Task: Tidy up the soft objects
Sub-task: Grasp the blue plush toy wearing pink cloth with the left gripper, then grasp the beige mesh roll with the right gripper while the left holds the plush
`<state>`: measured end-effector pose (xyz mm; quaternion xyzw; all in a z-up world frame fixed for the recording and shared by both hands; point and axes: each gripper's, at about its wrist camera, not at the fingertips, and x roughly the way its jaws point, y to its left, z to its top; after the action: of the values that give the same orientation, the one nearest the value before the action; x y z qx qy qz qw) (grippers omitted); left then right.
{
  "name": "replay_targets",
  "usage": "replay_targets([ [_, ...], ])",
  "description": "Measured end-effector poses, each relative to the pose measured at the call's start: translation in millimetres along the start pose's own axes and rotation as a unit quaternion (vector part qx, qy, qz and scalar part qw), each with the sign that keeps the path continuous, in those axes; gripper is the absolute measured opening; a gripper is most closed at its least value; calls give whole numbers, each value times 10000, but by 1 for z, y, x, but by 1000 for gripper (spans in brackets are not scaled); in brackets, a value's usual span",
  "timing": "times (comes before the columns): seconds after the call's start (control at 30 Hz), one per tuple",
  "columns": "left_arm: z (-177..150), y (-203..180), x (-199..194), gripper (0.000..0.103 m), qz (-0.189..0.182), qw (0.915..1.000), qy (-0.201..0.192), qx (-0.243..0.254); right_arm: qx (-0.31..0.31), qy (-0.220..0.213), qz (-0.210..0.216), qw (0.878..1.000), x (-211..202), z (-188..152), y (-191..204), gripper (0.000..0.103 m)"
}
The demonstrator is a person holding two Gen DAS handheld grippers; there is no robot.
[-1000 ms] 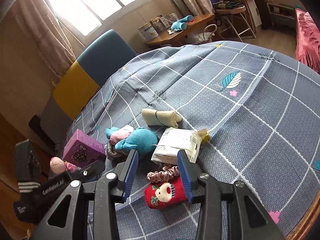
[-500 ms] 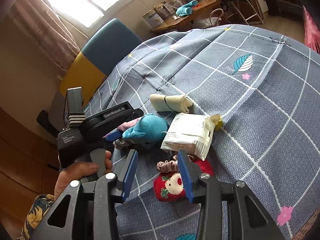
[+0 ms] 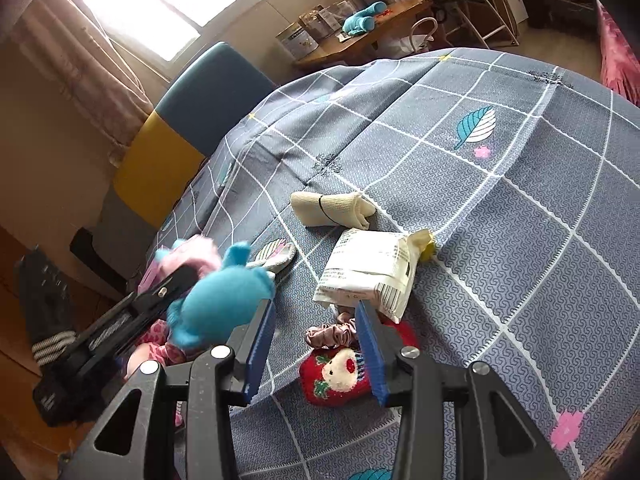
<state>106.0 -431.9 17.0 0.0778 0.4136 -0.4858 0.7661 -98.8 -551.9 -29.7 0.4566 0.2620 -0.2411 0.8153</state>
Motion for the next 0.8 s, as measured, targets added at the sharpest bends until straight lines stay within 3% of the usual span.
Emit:
replay_targets([
  [0.1, -33, 14, -32, 18, -203, 9994, 286, -22, 118, 25, 0, 9999, 1, 1, -5, 42],
  [0.27, -95, 46, -44, 21, -78, 9950, 994, -91, 119, 73, -119, 9998, 4, 0, -5, 42],
  [0.3, -105, 52, -37, 23, 58, 9918, 1269, -104, 55, 98, -164, 9998, 6, -1, -3, 42],
  [0.37, -121, 56, -26, 26, 681, 9858, 1538, 23, -136, 182, -216, 9995, 9, -3, 4, 42],
  [0.43, -126, 64, -24, 30, 599, 9867, 1481, -303, -308, 267, -187, 9990, 8, -5, 10, 42],
  [0.5, -124, 73, -28, 47, 263, 9861, 1383, -879, -360, 348, -122, 9987, 4, -3, 11, 42],
  [0.57, -123, 74, -29, 55, 188, 9848, 1314, -1116, -348, 258, -167, 9989, -6, 7, 8, 42],
  [0.7, -124, 73, -24, 55, 194, 9816, 1336, -1348, -703, 22, -448, 9965, -22, 34, 13, 42],
  [0.8, -128, 73, -18, 55, 476, 9805, 1401, -1291, -1307, 92, -714, 9888, -8, 52, 28, 42],
])
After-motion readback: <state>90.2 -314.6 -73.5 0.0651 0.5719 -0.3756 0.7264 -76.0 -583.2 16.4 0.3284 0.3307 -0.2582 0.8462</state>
